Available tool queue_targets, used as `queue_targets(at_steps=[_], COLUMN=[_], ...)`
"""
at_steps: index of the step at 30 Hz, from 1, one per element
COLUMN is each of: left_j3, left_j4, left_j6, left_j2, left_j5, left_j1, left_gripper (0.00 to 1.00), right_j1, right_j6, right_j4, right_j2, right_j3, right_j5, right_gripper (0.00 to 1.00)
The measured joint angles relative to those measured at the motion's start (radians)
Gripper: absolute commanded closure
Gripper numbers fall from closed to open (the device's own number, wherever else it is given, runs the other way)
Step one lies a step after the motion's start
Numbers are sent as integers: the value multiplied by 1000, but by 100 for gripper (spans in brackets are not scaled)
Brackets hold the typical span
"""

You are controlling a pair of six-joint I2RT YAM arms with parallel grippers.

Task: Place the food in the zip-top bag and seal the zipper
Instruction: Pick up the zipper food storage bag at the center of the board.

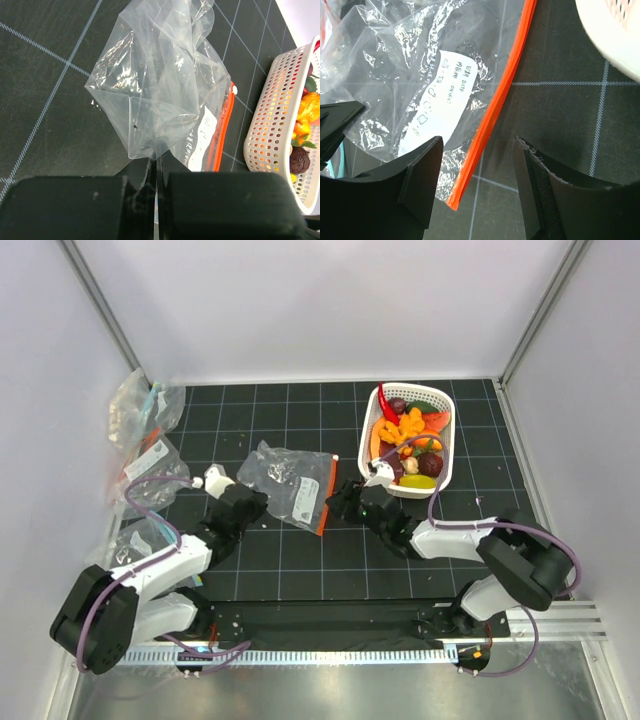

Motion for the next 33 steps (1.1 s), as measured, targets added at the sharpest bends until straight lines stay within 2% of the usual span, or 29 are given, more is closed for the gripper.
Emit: queue_targets(at_steps=[14, 17, 20, 21, 23, 24, 25, 26, 28, 29, 32, 33], left_j3=[1, 1, 1, 1, 1, 1, 1, 5, 34, 53, 118, 134], left_j4=[26, 39, 53, 56, 64, 66, 67, 62, 24, 2, -83, -117], left_j6=[-5, -14, -23, -23, -22, -19, -15, -4, 28, 35, 81, 90], left_j2=[53, 82, 100, 102, 103, 103, 102, 102, 101, 99, 57, 30], left_j5=[47, 64, 77, 79, 81, 81, 81, 80, 71, 58, -6, -34], left_j1=[-1, -6, -14, -16, -19, -21, -23, -24, -33, -39, -61, -65], left_gripper=[100, 100, 100, 100, 98, 92, 83, 70, 63, 46, 1, 0], right_j1=[-22, -24, -24, -24, -24, -24, -24, -24, -24, -24, -24, -24], right_j6=[33, 33, 31, 30, 25, 20, 12, 11, 0, -2, -13, -17], right_j4=[35, 69, 81, 86, 92, 92, 92, 92, 90, 90, 90, 89], right_j2=[142, 162, 166, 165, 165, 163, 157, 151, 131, 123, 94, 84], right_j3=[32, 37, 37, 37, 37, 37, 37, 37, 37, 37, 37, 35], right_j5=[-47, -74, -96, -103, -111, -113, -113, -113, -112, -112, -107, -103], right_gripper=[37, 41, 52, 60, 69, 80, 85, 88, 92, 97, 99, 99])
